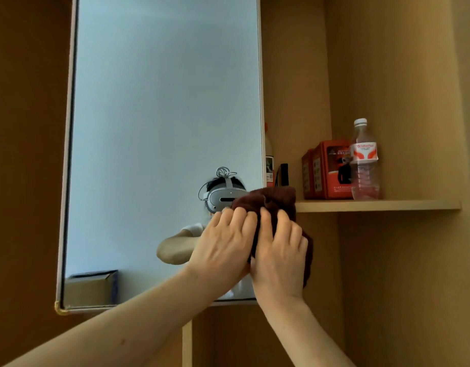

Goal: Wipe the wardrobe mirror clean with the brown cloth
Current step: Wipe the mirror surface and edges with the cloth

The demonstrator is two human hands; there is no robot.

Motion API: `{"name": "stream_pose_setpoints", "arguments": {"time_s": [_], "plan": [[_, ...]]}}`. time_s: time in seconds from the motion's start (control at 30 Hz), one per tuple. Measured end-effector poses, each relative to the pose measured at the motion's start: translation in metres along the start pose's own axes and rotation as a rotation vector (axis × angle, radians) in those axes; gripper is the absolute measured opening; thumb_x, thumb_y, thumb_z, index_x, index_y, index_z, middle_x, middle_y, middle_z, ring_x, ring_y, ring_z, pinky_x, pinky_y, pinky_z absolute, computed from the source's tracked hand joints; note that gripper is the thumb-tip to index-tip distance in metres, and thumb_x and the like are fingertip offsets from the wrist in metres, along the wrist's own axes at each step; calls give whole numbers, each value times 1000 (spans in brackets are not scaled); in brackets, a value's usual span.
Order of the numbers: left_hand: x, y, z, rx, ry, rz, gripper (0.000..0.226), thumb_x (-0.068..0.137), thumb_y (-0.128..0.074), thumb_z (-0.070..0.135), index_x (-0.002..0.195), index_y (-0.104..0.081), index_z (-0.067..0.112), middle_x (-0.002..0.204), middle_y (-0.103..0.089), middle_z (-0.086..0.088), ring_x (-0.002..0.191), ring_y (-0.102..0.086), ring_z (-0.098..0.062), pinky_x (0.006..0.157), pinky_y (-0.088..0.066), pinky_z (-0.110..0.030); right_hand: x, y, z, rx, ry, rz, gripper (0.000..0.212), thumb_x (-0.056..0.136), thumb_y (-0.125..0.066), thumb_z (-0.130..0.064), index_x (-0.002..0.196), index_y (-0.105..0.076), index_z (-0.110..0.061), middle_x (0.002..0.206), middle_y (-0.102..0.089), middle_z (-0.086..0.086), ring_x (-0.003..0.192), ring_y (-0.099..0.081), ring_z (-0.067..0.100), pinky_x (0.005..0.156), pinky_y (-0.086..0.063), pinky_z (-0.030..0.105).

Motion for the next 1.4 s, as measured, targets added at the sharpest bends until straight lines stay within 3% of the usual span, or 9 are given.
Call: {"name": "stream_pose_setpoints", "arguments": {"time_s": [0.17, 0.37, 0.7, 0.8, 0.9, 1.03, 1.13, 1.27, 1.4], "plan": [[-18, -16, 33, 124, -172, -185, 45, 91, -43, 28, 130, -36, 7, 116, -43, -8, 104, -44, -28, 99, -35, -45, -42, -15, 25, 301, -145, -282, 77, 84, -67, -35, 146, -25, -14, 139, -45, 4, 124, -42, 21, 104, -36, 31], [37, 13, 15, 169, -160, 21, 45, 89, -46, 15, 132, -35, 11, 124, -39, -7, 105, -43, -23, 88, -42, -34, 24, -4, 29, 605, -296, -166, 46, 88, -59, -31, 128, -43, -17, 111, -64, 4, 99, -59, 25, 82, -49, 39], [-36, -29, 45, 62, -174, -106, 53, 79, -64, 28, 128, -55, 10, 115, -57, -6, 103, -58, -24, 81, -52, -34, -72, -36, 42, 620, -336, -187, 53, 87, -64, -28, 135, -45, -16, 124, -58, -2, 111, -52, 16, 95, -46, 35], [-59, -32, 48, -137, -114, -194, 67, 86, -55, 32, 147, -29, 16, 138, -38, -3, 123, -39, -21, 101, -37, -33, -85, -33, 42, 671, -373, -280, 47, 89, -60, -28, 133, -46, -22, 121, -58, -6, 111, -54, 16, 95, -47, 37], [-96, -33, 34, -529, 211, -226, 59, 82, -57, 39, 137, -41, 24, 132, -38, 9, 120, -38, -10, 100, -39, -26, -111, -33, 46, 852, -659, -377, 32, 88, -62, -26, 117, -52, -33, 109, -62, -9, 101, -59, 15, 90, -49, 39], [-168, -49, -19, -1054, 1114, -193, 15, 88, -63, 26, 99, -64, 15, 89, -65, 3, 79, -62, -12, 66, -48, -20, -150, -32, 40, 1235, -1383, -484, 27, 85, -68, -30, 100, -56, -12, 94, -63, 5, 83, -59, 24, 71, -49, 36], [-196, -68, -48, -1598, 1619, -86, 9, 92, -57, 14, 96, -59, 7, 93, -63, -11, 82, -62, -22, 71, -51, -34, -158, -28, 22, 1456, -1588, -449, 38, 80, -73, -29, 107, -56, -10, 100, -65, 10, 90, -62, 31, 76, -51, 40], [-192, -71, -80, -2004, 1729, 344, 36, 91, -50, 6, 127, -47, 9, 129, -55, -15, 115, -56, -30, 98, -44, -45, -139, -16, -9, 1688, -1539, -358, 24, 81, -69, -22, 103, -64, -14, 96, -71, 8, 85, -67, 28, 64, -52, 37], [-192, -79, -86, -2068, 1758, 290, 24, 94, -51, 14, 117, -56, 11, 131, -57, -12, 110, -60, -28, 94, -45, -43, -134, -29, -77, 1706, -1571, -374, 28, 82, -69, -11, 109, -61, -10, 97, -68, 11, 82, -66, 29, 73, -53, 43]]}}
Point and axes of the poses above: each hand's wrist, its own x-axis towards the middle knuckle, its own y-axis out of the back of the hand, z = x × y, the point moved 5 cm from there along x, towards the middle knuckle
